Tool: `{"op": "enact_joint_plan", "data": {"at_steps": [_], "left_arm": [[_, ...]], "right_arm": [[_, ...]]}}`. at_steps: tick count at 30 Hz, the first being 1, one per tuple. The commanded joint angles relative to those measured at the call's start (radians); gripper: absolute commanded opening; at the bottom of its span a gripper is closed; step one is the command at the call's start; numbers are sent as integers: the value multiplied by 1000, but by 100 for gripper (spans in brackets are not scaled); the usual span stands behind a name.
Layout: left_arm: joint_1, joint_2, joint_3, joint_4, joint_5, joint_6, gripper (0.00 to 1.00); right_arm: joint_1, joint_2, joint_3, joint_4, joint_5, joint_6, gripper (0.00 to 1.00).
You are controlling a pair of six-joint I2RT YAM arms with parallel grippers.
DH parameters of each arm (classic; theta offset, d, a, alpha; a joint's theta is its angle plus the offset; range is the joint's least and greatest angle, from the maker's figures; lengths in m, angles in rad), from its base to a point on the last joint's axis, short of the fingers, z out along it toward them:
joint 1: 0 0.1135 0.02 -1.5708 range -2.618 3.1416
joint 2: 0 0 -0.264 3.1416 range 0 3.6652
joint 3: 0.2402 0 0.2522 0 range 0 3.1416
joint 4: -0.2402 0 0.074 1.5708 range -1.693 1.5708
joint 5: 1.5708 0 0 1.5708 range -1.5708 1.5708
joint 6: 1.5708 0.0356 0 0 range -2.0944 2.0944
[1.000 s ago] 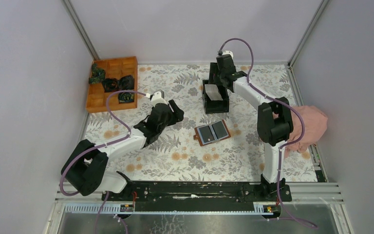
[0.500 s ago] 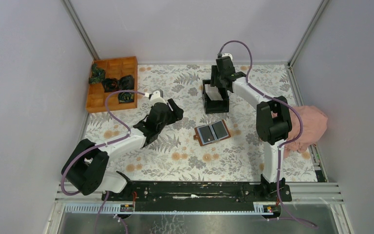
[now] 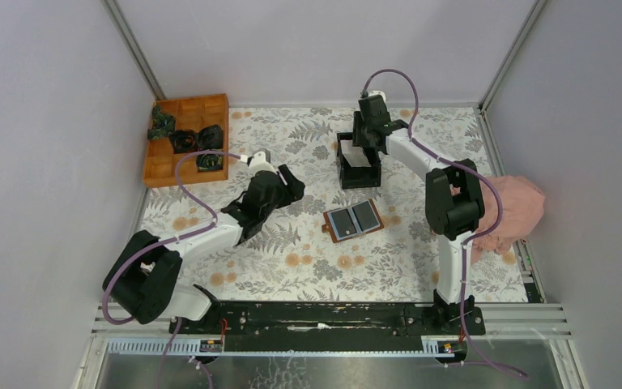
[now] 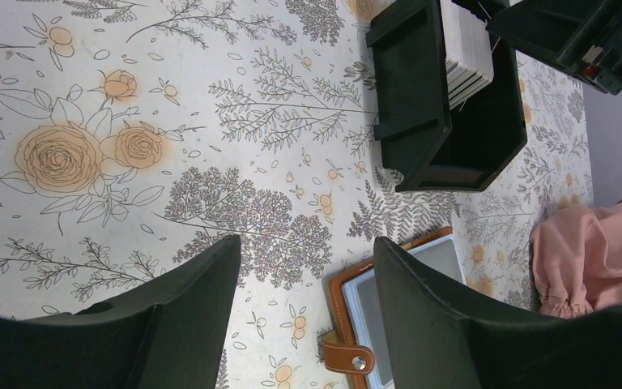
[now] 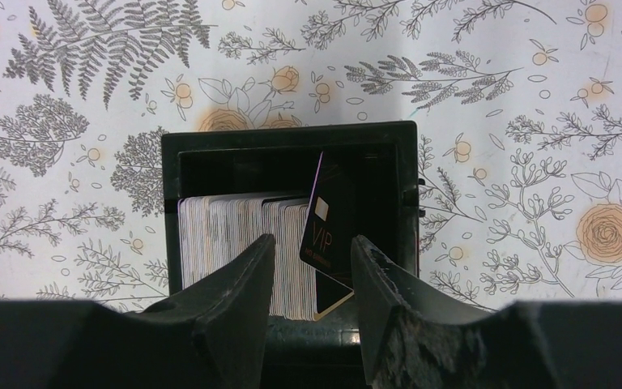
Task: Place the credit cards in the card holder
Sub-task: Pick up the credit card from the storage box.
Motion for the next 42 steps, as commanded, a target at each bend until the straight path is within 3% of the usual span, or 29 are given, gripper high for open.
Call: {"op": "enact_joint_plan", "data": {"at_steps": [1,6,42], "left_arm": [[14,12,-12,72,7,-6,68],[15,16,-15,77,10,-9,68],[21,29,-4,75,17,-10,68]], "right_arm": [[-1,14,25,0,21,-22,45],[-2,18,28,-4,25,-23,37],[-1,3,42,33,62,-40,19]]}}
